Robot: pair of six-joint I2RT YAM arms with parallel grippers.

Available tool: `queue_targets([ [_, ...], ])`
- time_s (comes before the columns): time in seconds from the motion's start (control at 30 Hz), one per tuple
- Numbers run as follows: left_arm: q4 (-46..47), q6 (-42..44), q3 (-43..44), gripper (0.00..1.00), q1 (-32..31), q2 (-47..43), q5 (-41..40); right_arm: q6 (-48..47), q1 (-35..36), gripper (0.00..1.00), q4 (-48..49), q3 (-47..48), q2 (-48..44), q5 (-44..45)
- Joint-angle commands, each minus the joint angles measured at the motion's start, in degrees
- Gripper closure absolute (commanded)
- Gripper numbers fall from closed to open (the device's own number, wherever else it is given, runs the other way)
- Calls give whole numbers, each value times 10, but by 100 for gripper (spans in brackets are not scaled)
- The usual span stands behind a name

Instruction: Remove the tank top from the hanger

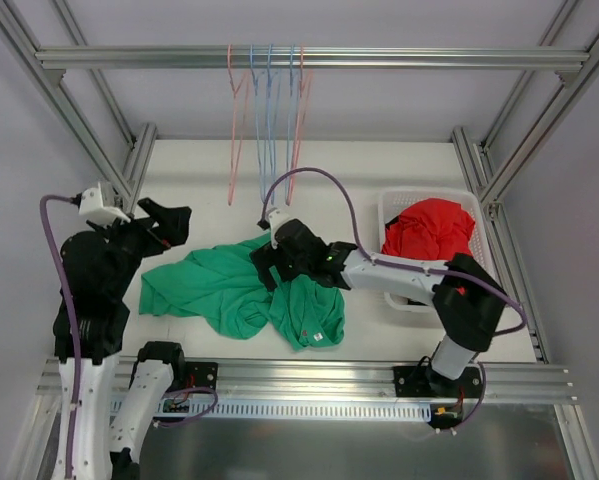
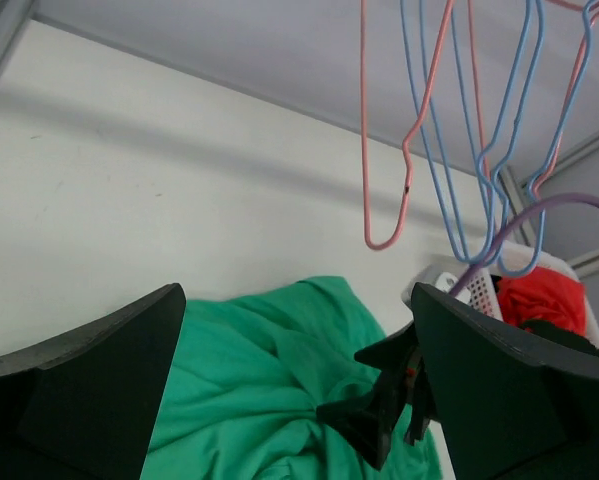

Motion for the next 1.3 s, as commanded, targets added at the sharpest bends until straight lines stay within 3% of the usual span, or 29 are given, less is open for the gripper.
queue_targets([
  [0.0, -42, 70, -38, 1, 0, -45, -62, -6, 12, 0, 28, 55, 69, 36],
  [0.13, -70, 133, -67, 1, -1, -97, -109, -8, 35, 1, 52, 69, 152, 86],
  [0.27, -72, 135, -115, 1, -2, -170, -153, 2, 52, 1, 52, 68, 194, 149],
  [0.3, -71, 132, -124, 1, -2, -180, -154, 2, 56, 5, 52, 59, 198, 161],
  [0.33, -71, 131, -135, 1, -2, -187, -157, 2, 57, 13, 58, 51, 198, 169],
  [0.37, -71, 131, -138, 1, -2, -194, -157, 2, 60, 47, 65, 40, 187, 188],
  [0.47, -71, 132, -140, 1, -5, -195, -150, 14, 70, 100, 129, -36, 109, 240],
  [0.6, -71, 131, -143, 1, -9, -196, -149, -11, 80, 100, 198, -123, -38, 263],
  [0.83, -70, 131, -147, 1, -16, -202, -154, -38, 79, 100, 139, -150, -280, 265],
  [1.03, -70, 130, -148, 1, -17, -204, -155, -84, 79, 100, 37, -88, -443, 306],
  [1.27, -69, 129, -149, 1, -18, -211, -157, -182, 78, 100, -67, 62, -490, 367],
])
